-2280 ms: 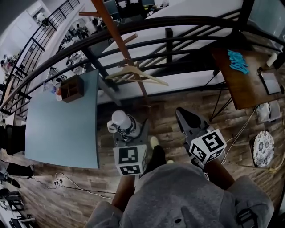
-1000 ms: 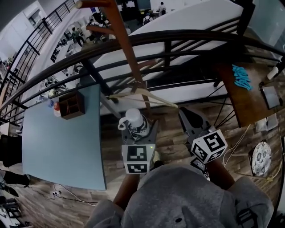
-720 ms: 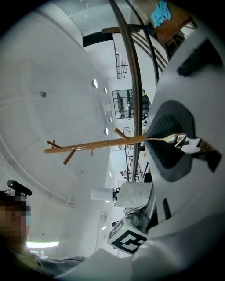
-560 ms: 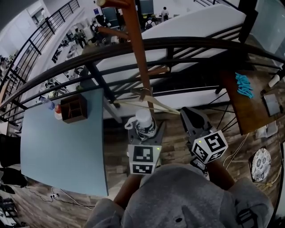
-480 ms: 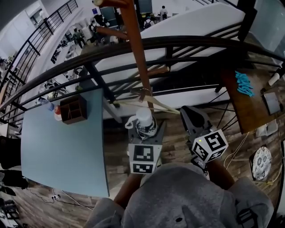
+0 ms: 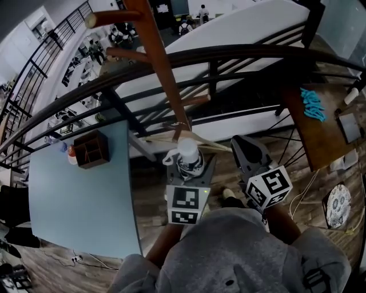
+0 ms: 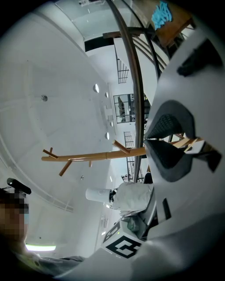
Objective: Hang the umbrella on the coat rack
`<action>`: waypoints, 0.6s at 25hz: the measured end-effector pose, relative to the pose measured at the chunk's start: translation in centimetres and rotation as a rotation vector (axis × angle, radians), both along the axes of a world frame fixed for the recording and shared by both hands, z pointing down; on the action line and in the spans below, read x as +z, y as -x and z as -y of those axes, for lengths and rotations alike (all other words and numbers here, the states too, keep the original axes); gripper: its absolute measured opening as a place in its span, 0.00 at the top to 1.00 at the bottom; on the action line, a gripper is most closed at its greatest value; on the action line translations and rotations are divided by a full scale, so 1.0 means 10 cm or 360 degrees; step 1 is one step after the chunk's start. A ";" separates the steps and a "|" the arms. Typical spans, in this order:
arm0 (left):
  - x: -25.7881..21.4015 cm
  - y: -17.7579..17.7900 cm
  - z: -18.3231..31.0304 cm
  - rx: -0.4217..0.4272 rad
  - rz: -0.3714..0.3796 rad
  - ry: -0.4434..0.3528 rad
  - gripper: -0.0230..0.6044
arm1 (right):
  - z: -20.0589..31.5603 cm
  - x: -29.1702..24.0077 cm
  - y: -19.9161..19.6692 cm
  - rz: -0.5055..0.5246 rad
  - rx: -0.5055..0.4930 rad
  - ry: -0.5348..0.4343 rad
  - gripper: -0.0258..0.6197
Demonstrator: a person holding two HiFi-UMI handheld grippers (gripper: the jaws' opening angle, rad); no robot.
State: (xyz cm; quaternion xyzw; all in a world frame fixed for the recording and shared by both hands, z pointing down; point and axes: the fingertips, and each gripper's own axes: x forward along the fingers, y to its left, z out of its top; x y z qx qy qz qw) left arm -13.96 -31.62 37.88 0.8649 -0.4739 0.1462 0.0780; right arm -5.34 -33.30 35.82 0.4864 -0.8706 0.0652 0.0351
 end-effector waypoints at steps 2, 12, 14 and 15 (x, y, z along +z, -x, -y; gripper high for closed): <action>0.00 -0.07 0.07 -0.0008 0.0004 0.0000 0.49 | 0.08 -0.01 -0.06 0.0003 -0.0012 -0.0006 0.92; -0.07 -0.41 0.47 -0.0140 0.0023 0.0008 0.49 | 0.54 -0.04 -0.33 0.0016 -0.0171 0.0003 0.92; -0.08 -0.47 0.56 -0.0158 0.0027 0.0011 0.49 | 0.63 -0.06 -0.38 0.0021 -0.0199 -0.0003 0.92; -0.09 -0.51 0.60 -0.0165 0.0031 0.0013 0.49 | 0.67 -0.07 -0.41 0.0024 -0.0211 -0.0005 0.92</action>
